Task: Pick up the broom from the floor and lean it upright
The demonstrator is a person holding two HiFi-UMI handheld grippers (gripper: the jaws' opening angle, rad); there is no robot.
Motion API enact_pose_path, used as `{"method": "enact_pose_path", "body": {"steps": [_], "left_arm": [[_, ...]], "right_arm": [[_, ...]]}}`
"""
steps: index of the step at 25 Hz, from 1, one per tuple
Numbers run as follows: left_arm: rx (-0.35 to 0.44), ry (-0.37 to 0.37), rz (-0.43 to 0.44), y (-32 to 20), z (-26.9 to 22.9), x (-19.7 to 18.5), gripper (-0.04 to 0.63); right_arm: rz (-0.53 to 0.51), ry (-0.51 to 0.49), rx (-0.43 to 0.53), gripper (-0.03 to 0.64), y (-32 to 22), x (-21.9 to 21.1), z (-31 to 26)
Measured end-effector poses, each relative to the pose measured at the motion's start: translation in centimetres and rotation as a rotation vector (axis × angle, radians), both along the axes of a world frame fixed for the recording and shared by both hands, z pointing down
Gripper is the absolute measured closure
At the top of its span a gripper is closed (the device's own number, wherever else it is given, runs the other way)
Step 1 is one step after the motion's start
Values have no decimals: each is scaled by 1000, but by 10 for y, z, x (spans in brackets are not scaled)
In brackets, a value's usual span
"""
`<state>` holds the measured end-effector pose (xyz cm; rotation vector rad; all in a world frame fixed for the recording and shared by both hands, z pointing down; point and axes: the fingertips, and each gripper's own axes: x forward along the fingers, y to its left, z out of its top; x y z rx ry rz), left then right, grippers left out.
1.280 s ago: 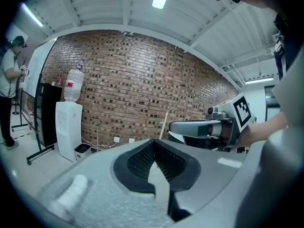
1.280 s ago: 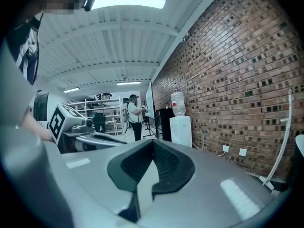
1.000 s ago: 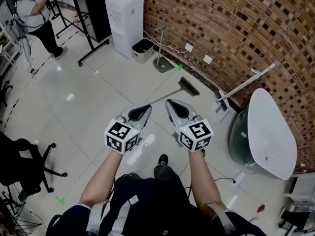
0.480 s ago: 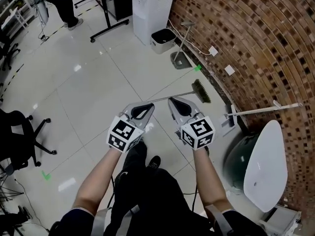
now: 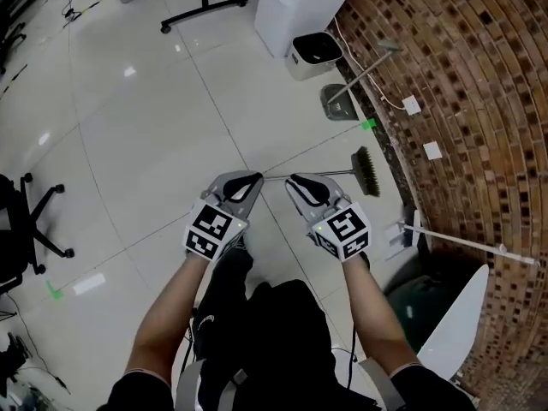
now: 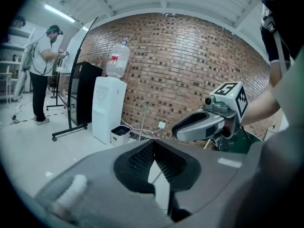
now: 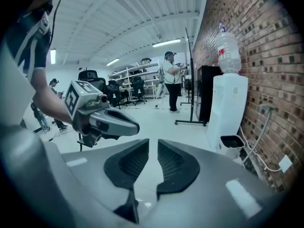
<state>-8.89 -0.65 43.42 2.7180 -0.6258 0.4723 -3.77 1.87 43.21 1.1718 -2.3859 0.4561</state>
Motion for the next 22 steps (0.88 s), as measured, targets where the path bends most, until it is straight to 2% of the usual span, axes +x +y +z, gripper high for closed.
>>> {"method": "enact_pose_path", "body": {"steps": [7,10,16,22], "left_arm": [[-100,-101,-57,-45,156,-23,595],[-160,-118,-106,-52,226,-28,595],[-204,-151,-153,-54,368,-37,595],[-251,-186,-163,-47,470,-45,595]], "right_arm": [[-217,54,-152,499,-42,-21,179],[-299,88,-204,486,-46,-23,269],[-456,146,-307,459,-38,-35,442],[-625,295,-370,422,-22,-25,575]]}}
